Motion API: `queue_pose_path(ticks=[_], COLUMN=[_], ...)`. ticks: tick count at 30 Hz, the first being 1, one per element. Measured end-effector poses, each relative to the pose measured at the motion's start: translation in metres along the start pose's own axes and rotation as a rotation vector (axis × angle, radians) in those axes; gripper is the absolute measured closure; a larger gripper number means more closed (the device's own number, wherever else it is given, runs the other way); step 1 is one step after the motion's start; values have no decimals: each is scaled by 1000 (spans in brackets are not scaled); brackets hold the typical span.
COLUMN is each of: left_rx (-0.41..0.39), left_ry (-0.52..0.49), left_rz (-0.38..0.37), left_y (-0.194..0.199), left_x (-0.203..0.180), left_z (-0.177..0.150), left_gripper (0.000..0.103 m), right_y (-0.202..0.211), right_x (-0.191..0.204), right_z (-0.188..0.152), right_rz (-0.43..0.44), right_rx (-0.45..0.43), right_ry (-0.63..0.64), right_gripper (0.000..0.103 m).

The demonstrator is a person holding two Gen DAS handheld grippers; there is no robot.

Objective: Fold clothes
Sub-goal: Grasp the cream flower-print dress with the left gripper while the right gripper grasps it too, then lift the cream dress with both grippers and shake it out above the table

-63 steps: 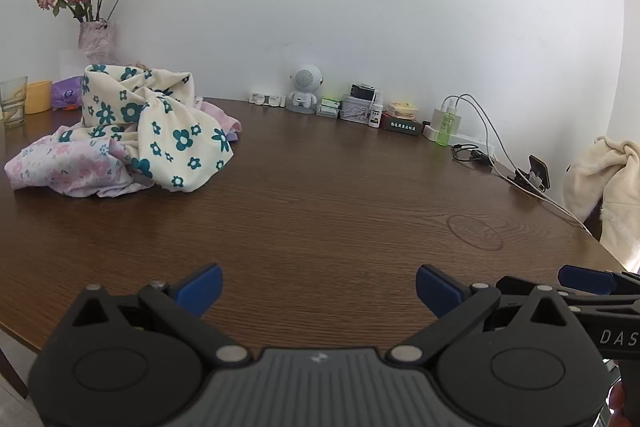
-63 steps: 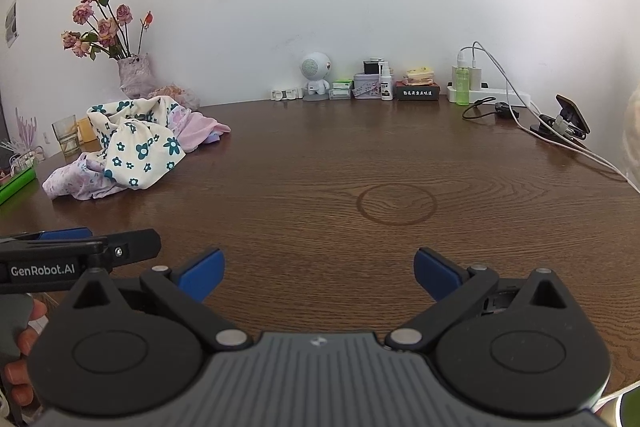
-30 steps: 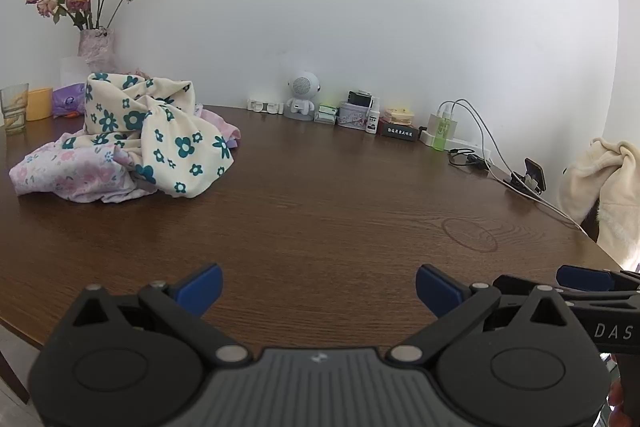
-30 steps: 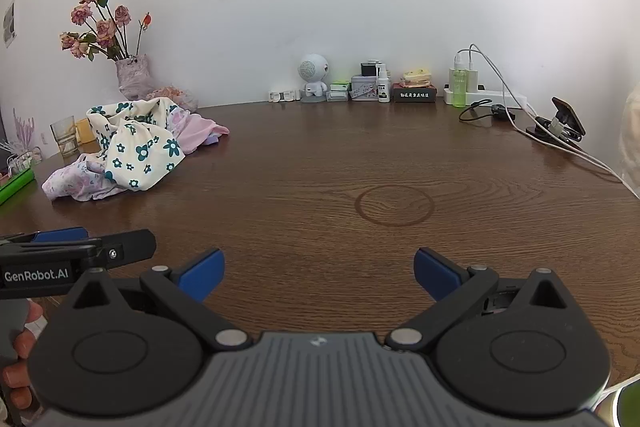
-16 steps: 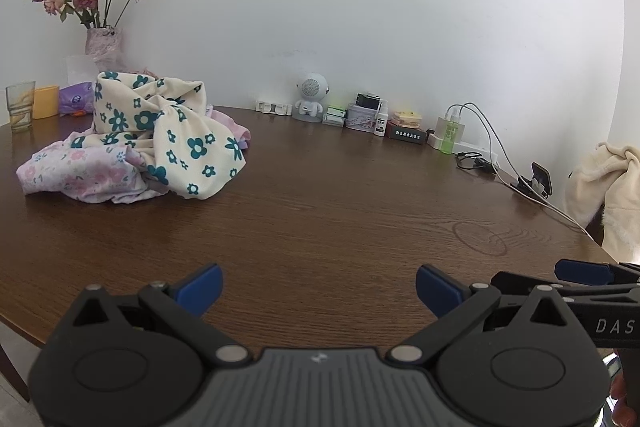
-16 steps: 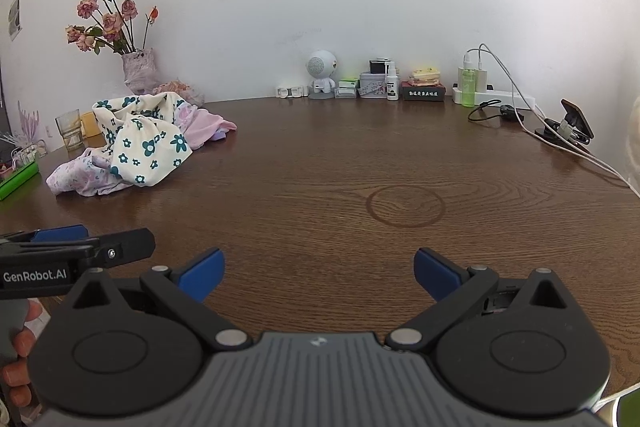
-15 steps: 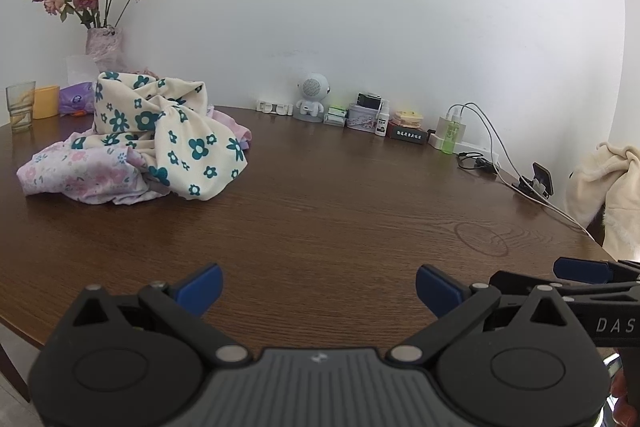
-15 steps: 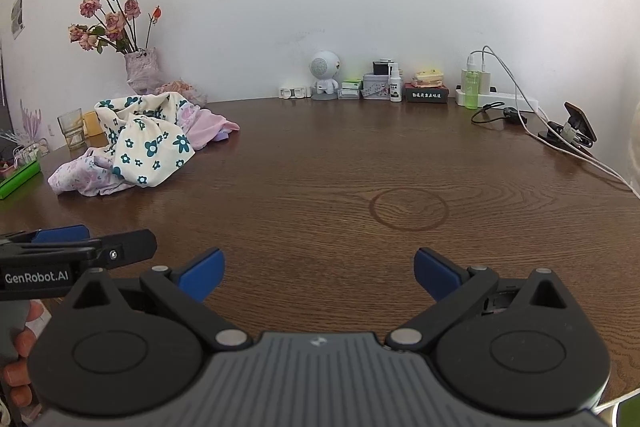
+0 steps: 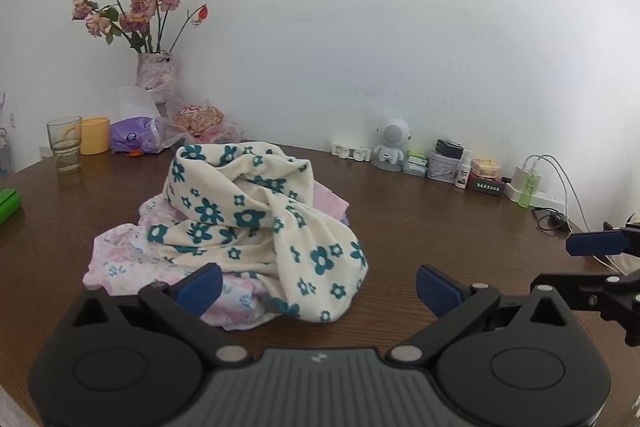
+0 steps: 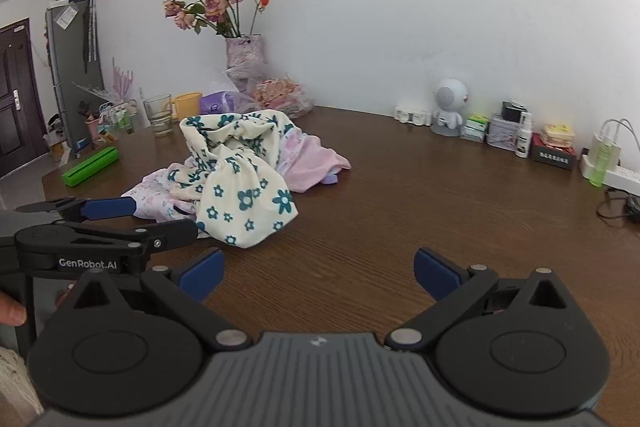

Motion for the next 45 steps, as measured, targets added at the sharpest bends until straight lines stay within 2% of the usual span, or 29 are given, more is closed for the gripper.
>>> queue_pose_path(ticks=[4,9,11,14,17,20,22,23,24,25,26,28,31,34,39,41,45], left_rx=[-3,19,30,65,138,172,178,178,178,173,168,152,101,17,-140,-176,-60], left_ry=[31,17,29,58,125,161,160,157,151,135,120,105,66,1,-118,-162,-216], left_rz=[74,196,214,197,158,144,144,133,130,134,135,122,101,64,-45,-106,-143], left_y=[-16,-47,-60,-89,-115,-131,-137,-139,-140,-140,-140,-139,-134,-120,-78,-62,-84], left_x=[52,105,120,134,146,157,162,163,163,161,161,158,146,117,38,1,-40], left_z=[38,73,81,86,81,75,74,75,76,77,80,89,116,156,217,228,187], left_gripper=[0,1,1,5,13,29,47,64,73,78,87,93,95,95,96,96,95], right_y=[-38,-102,-128,-172,-216,-248,-263,-265,-267,-266,-265,-261,-249,-222,-146,-105,-12], right_x=[30,63,68,73,82,93,98,98,97,96,95,91,80,58,-3,-33,-91], right_z=[36,79,98,123,136,134,131,131,132,134,136,142,157,183,225,234,227], right_rz=[45,43,24,10,61,90,102,120,140,156,172,189,173,140,60,23,-57], right_rx=[47,81,76,85,142,182,194,187,179,169,159,139,92,-5,-180,-247,-355], right_ry=[111,224,242,255,263,292,298,276,249,232,216,190,157,96,7,-14,-11], right_gripper=[0,0,0,3,27,33,55,80,92,92,97,98,99,100,100,100,100])
Point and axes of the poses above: each gripper's, at about its wrist camera, not at the fingertips, and y roughly against the way its jaws point, x to its left, z to its top, the point moved 5 cm from there along -y, roughly the way its jaws point, and after that the axes turned 10 degrees about -z, right-handed, at the moved point
